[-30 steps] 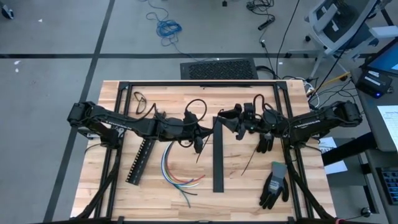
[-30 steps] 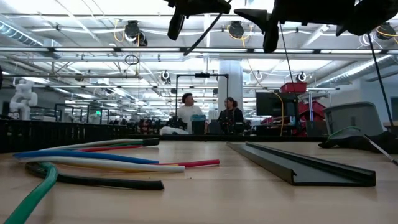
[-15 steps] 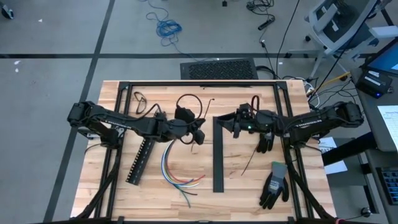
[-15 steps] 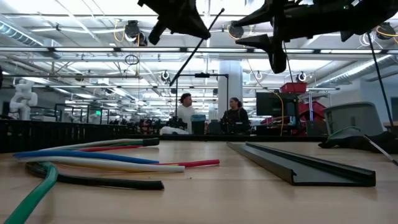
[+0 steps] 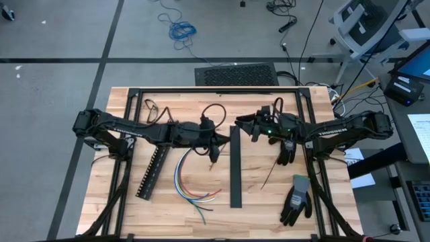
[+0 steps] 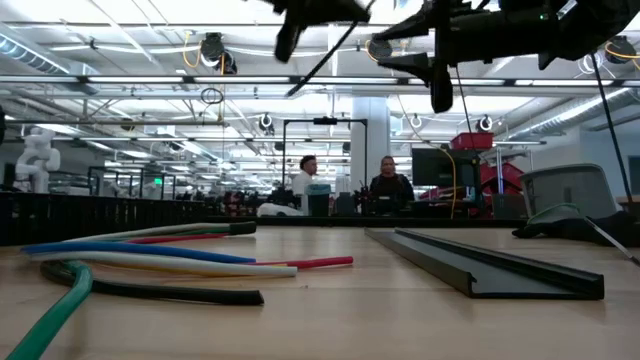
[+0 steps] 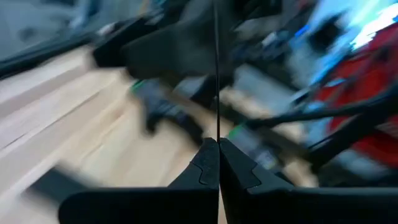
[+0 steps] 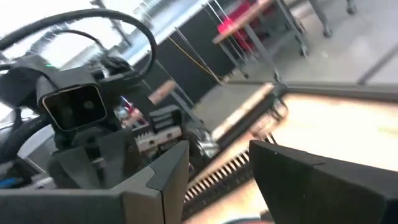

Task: Ziptie cables
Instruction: Prepare the zip tie

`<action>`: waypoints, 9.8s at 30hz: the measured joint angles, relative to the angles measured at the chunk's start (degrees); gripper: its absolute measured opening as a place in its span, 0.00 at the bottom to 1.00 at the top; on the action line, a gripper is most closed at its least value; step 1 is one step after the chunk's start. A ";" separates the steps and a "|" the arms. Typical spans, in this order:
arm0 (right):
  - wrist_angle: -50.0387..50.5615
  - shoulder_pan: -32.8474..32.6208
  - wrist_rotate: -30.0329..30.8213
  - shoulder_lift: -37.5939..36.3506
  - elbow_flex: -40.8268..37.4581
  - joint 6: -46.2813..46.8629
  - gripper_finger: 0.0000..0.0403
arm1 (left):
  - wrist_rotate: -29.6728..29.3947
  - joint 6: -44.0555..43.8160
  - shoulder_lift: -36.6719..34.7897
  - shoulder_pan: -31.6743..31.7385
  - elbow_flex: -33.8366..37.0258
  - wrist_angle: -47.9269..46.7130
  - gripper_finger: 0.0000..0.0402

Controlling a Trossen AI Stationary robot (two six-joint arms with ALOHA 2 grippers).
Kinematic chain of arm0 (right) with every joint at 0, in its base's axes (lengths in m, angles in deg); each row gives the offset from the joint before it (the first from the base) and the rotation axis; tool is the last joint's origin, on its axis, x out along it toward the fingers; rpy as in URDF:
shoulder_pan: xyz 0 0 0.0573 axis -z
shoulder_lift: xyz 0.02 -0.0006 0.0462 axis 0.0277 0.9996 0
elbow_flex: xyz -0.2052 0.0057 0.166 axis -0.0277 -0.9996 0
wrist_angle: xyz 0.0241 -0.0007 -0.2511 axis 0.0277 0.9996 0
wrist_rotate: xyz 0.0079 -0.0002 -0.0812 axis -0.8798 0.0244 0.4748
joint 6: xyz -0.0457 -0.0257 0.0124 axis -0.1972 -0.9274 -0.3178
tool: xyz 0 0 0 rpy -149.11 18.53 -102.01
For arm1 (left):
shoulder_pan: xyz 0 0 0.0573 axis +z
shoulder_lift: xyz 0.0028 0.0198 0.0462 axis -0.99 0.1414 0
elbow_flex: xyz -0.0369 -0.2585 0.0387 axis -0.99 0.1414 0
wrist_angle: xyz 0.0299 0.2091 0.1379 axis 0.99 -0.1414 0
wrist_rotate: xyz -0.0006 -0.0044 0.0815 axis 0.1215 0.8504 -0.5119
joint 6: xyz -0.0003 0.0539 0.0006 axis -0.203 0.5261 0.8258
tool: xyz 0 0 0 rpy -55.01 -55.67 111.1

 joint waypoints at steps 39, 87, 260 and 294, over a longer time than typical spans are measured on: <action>-1.20 2.27 -8.46 7.65 8.96 -8.35 0.33 | -5.97 -4.52 -0.02 -0.62 20.92 36.60 0.00; 6.69 3.22 -11.83 7.39 15.32 -9.95 0.23 | -5.05 -1.50 -0.02 -0.17 20.89 36.31 0.00; 0.34 4.04 -8.17 7.41 15.30 49.67 0.00 | -9.84 97.22 -14.50 -12.02 11.87 2.71 0.44; 0.86 5.25 -8.05 7.41 15.30 43.39 0.00 | -12.77 82.48 -11.38 -14.94 8.98 8.99 0.01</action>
